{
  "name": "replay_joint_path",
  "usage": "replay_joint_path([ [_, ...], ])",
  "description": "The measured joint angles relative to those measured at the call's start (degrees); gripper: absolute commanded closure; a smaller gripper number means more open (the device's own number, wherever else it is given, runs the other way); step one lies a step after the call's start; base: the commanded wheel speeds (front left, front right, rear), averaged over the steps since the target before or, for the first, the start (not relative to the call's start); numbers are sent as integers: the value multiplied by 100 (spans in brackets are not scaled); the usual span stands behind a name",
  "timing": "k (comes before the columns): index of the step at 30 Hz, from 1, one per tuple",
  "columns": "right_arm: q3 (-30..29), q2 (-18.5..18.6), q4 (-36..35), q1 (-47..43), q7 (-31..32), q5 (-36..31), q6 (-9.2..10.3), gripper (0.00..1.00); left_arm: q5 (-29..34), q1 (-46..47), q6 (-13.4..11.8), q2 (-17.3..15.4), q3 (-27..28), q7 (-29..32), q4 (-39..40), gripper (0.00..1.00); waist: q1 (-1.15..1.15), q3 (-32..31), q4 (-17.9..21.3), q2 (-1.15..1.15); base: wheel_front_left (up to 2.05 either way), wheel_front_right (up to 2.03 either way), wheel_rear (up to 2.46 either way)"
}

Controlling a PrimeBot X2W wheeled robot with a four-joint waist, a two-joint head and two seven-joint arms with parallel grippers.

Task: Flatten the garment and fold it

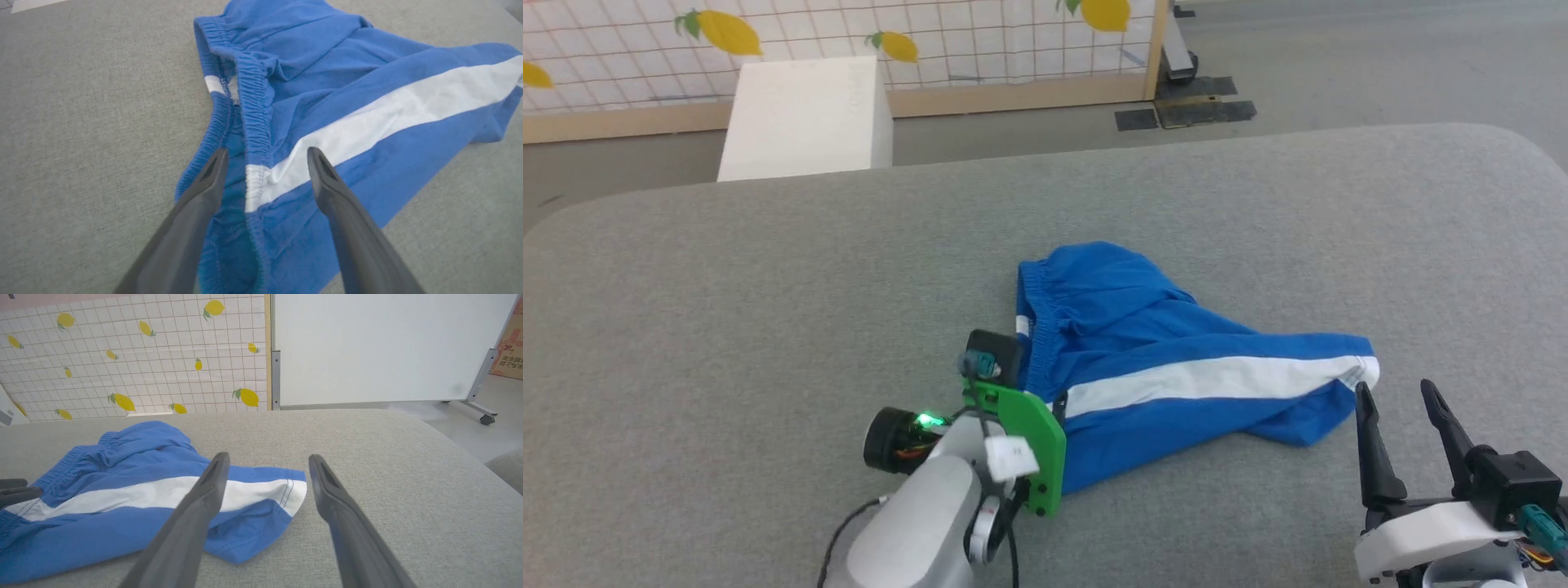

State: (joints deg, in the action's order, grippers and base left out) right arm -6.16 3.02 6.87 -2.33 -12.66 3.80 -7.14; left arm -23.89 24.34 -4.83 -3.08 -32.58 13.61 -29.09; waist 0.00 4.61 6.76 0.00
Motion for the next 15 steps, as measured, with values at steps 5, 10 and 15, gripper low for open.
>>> replay_joint_path([
  [5, 30, 0, 18, 3, -32, 31, 0, 0, 40, 158, -189, -89, -126, 939, 24, 0, 0, 55, 97, 0, 0, 0, 0],
  [10, 49, 0, 43, 27, -51, 33, 0, 0, 38, 177, -289, -243, -172, 1507, 237, 79, 0, 122, 157, 0, 0, 0, 0],
  [15, 43, 0, 65, 59, -79, 52, 0, 0, 24, 180, -305, -303, -197, 1709, 515, 100, 0, 165, 190, 0, 0, 0, 0],
])
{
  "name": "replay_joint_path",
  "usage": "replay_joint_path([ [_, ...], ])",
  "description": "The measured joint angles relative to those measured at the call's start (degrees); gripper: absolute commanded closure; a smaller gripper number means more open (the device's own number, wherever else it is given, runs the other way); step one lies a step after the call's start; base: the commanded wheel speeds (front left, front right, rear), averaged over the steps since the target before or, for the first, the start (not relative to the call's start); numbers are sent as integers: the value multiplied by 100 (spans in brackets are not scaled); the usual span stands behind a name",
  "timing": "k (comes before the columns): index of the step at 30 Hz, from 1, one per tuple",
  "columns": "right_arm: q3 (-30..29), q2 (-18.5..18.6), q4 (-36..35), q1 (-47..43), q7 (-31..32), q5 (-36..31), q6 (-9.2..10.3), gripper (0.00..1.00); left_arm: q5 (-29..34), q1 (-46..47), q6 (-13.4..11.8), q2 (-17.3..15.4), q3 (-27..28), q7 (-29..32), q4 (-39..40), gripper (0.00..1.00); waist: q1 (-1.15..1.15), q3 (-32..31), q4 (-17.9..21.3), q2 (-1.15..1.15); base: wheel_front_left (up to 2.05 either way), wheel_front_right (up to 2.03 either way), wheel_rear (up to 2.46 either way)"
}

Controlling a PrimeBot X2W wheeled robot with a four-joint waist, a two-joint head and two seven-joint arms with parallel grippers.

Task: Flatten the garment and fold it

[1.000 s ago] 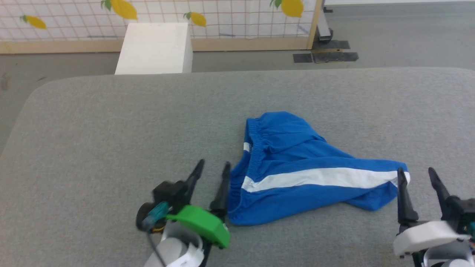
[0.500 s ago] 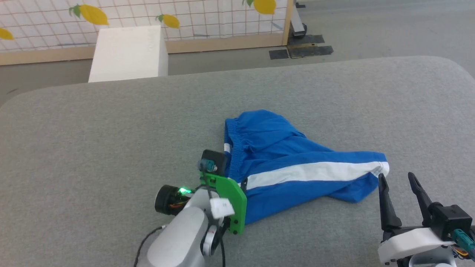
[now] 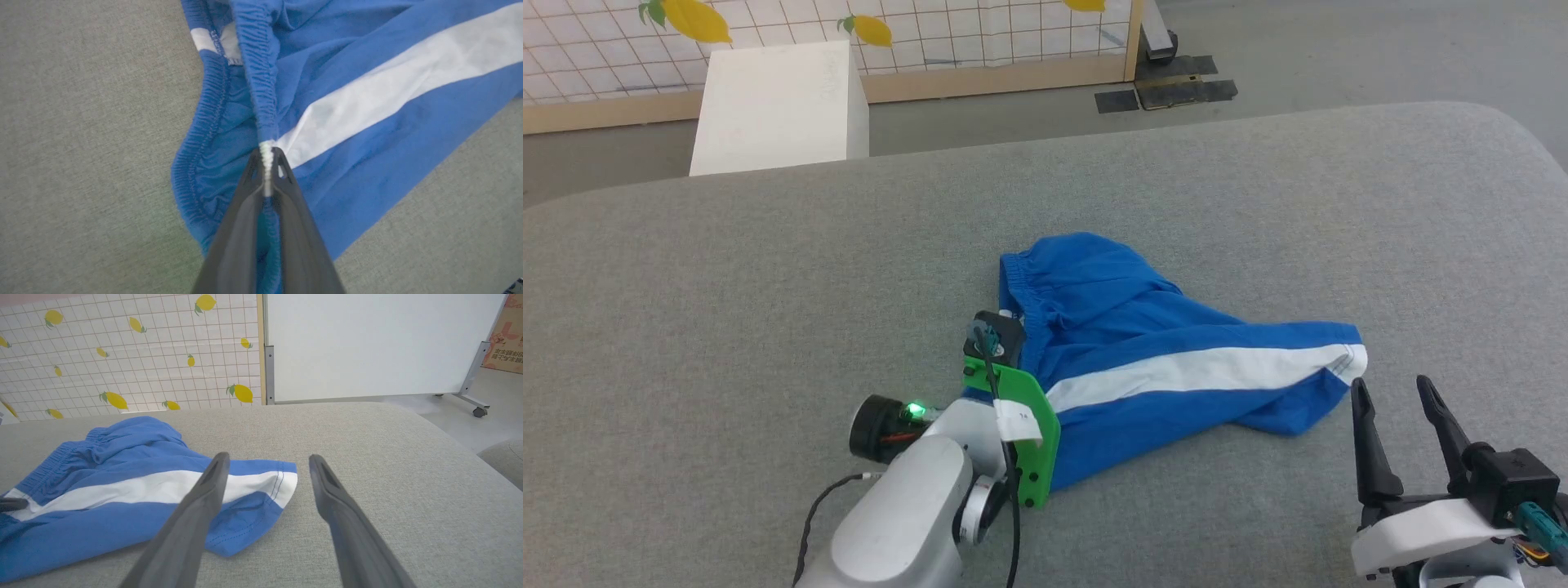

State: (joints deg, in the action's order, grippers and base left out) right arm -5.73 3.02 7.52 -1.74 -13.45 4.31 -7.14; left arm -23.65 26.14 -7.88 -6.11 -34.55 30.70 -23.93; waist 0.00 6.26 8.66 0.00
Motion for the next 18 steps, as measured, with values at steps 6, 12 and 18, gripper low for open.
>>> replay_joint_path([
  [6, -15, 0, 10, 2, -11, 23, 0, 0, -124, -44, -121, -33, 209, -280, 374, 100, 0, 0, -39, 0, 0, 0, 0],
  [12, -110, 0, -77, 68, -19, 31, 0, 0, -499, -706, -337, -105, 727, -959, 970, 100, 0, -12, -145, 0, 0, 0, 0],
  [18, -366, -3, -4, 502, 586, 225, 0, 0, -661, -1352, -386, -269, 797, -1212, 1488, 100, 0, -8, -394, 0, 0, 0, 0],
])
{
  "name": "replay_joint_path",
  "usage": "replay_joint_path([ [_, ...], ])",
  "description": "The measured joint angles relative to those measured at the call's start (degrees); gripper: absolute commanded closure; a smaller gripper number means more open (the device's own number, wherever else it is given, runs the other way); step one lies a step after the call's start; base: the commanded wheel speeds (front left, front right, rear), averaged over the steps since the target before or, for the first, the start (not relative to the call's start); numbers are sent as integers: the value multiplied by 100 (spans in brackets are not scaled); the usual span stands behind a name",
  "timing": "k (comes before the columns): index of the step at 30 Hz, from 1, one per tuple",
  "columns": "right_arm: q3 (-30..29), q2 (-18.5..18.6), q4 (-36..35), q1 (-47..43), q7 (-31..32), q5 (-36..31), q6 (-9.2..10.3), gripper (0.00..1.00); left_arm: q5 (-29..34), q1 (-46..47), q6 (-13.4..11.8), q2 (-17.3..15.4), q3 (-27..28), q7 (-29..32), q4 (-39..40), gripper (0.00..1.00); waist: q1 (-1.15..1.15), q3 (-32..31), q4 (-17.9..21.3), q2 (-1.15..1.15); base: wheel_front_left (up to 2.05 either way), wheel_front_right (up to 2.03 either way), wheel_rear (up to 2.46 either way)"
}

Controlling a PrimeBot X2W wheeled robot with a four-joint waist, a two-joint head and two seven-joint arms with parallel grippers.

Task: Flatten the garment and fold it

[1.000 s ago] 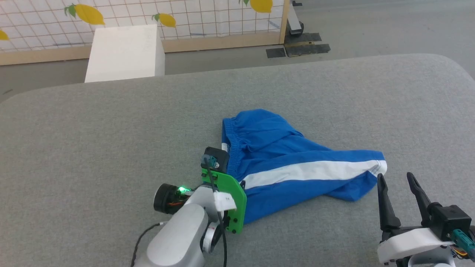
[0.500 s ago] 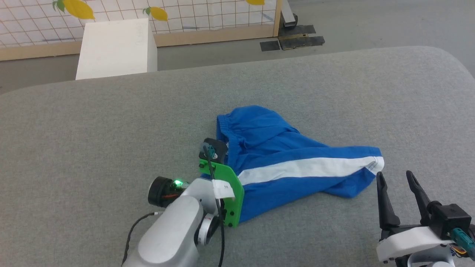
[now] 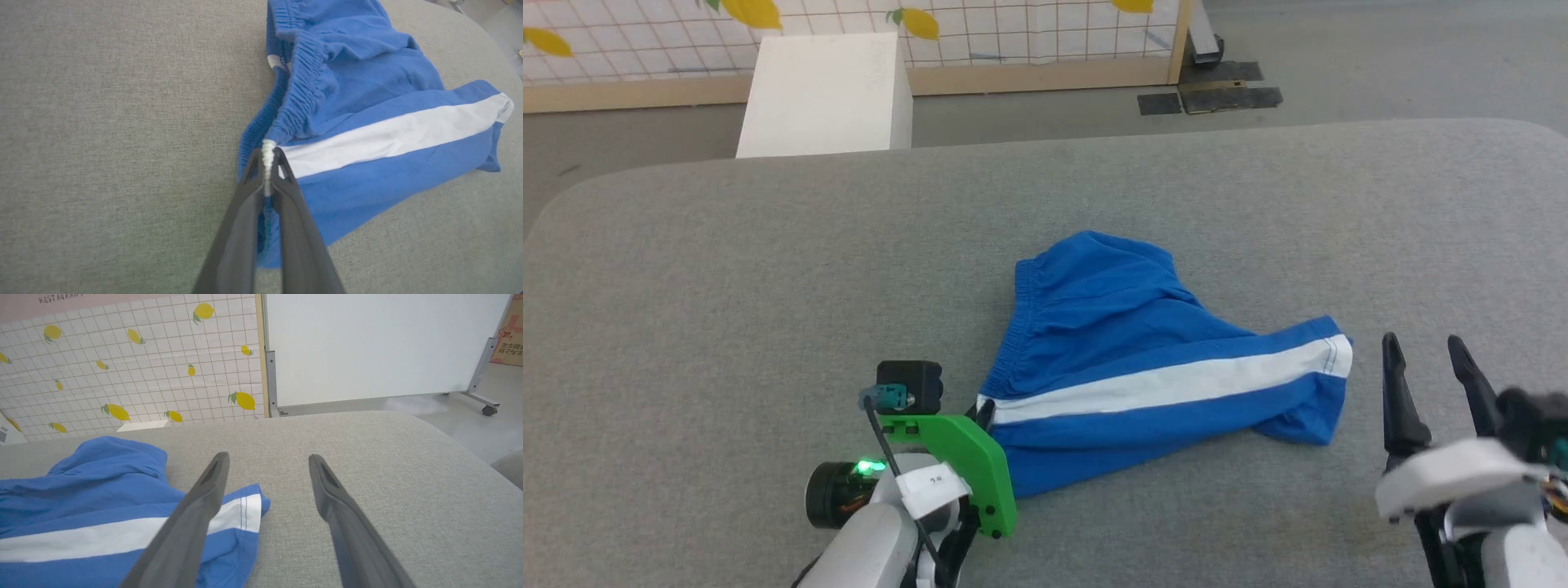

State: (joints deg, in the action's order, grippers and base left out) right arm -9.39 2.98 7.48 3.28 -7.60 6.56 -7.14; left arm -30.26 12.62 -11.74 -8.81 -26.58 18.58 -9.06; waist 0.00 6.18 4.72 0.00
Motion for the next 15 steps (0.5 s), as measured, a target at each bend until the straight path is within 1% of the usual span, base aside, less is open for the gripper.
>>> replay_joint_path([
  [10, -130, -9, 1188, 1275, 2658, 454, 0, 0, 2, 57, -19, 9, -81, 8, 62, 100, 0, 178, -144, 0, 0, 0, 0],
  [15, -69, -7, 1449, 1539, 3582, 566, 0, 0, 2, 111, -19, 25, -112, 48, 58, 100, 0, 266, -195, 0, 0, 0, 0],
])
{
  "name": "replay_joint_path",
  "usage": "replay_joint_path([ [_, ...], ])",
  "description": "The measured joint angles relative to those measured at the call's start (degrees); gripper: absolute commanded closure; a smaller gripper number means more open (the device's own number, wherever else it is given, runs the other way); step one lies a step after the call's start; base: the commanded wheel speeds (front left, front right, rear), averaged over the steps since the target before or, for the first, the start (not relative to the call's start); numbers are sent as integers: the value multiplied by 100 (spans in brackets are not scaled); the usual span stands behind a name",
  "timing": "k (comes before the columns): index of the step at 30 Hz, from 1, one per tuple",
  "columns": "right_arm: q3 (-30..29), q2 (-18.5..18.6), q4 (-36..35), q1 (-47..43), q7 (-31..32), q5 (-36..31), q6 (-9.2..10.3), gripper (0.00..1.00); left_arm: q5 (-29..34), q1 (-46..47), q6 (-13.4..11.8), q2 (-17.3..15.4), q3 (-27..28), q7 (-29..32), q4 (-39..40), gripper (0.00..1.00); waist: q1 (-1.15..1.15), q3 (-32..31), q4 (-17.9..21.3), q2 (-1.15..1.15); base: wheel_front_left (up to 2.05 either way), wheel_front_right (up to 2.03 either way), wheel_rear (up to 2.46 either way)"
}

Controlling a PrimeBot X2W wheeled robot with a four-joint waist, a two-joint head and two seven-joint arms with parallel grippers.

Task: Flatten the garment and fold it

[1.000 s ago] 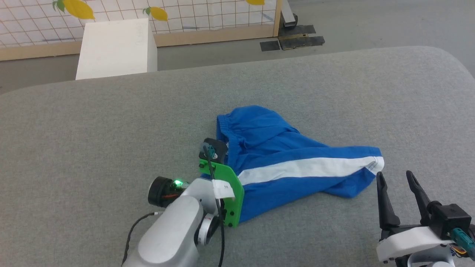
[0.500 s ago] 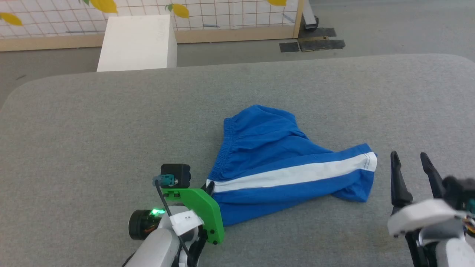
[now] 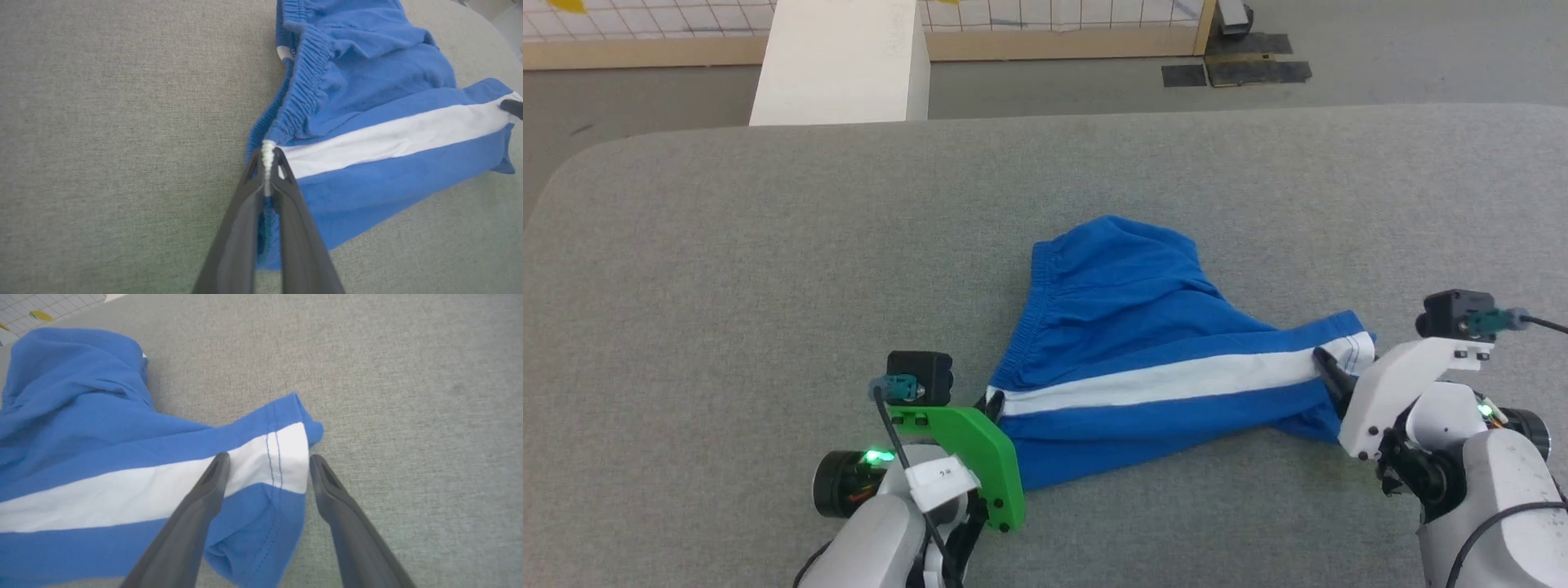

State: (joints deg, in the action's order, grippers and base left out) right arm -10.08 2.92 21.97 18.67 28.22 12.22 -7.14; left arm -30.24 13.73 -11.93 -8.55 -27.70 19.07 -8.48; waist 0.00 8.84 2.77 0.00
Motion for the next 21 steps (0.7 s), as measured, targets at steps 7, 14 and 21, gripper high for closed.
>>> replay_joint_path([
  [7, 131, -2, -180, 20, 321, -63, 0, 100, -1, 17, 1, 7, -41, 0, -16, 100, 0, 34, -24, 0, 0, 0, 0],
  [14, 197, -2, -359, -8, 200, -110, 0, 100, -11, 16, 0, -3, -47, 0, -37, 100, 0, -34, -6, 0, 0, 0, 0],
  [21, 298, -1, -623, -101, 177, -79, 0, 100, -563, 13, 296, 111, 220, -222, 122, 100, 0, -140, 24, 0, 0, 0, 0],
])
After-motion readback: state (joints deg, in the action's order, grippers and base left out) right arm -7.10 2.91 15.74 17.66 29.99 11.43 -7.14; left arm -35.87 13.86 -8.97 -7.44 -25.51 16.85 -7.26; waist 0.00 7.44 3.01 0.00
